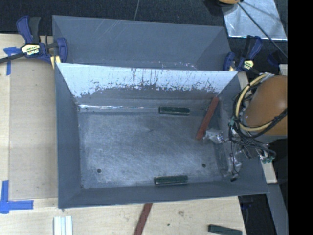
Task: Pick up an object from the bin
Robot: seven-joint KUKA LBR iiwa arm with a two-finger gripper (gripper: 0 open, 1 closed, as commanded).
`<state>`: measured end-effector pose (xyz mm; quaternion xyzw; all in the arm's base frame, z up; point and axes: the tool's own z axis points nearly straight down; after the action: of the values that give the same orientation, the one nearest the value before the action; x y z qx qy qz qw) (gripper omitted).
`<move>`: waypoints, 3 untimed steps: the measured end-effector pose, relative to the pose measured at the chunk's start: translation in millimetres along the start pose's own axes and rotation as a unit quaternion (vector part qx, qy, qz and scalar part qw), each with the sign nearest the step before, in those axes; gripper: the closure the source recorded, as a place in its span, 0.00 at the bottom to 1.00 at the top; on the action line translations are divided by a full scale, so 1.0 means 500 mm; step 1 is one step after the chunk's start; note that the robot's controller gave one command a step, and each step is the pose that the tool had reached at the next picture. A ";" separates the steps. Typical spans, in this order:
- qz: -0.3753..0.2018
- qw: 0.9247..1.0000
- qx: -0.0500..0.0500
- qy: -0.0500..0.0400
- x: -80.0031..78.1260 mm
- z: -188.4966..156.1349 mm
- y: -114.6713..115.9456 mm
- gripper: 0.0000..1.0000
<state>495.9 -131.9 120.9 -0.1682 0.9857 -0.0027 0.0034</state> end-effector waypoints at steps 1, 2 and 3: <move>-0.132 0.991 0.000 -0.003 -0.143 -0.359 0.032 1.00; -0.131 0.991 -0.003 0.000 -0.140 -0.349 0.033 1.00; -0.116 0.993 -0.005 0.003 -0.141 -0.123 0.009 0.00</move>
Offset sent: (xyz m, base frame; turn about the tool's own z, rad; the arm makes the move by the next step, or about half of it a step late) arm 0.0000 0.0000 0.0000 0.0000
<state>560.4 -104.0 182.7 -0.2816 0.9595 0.0010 -0.0008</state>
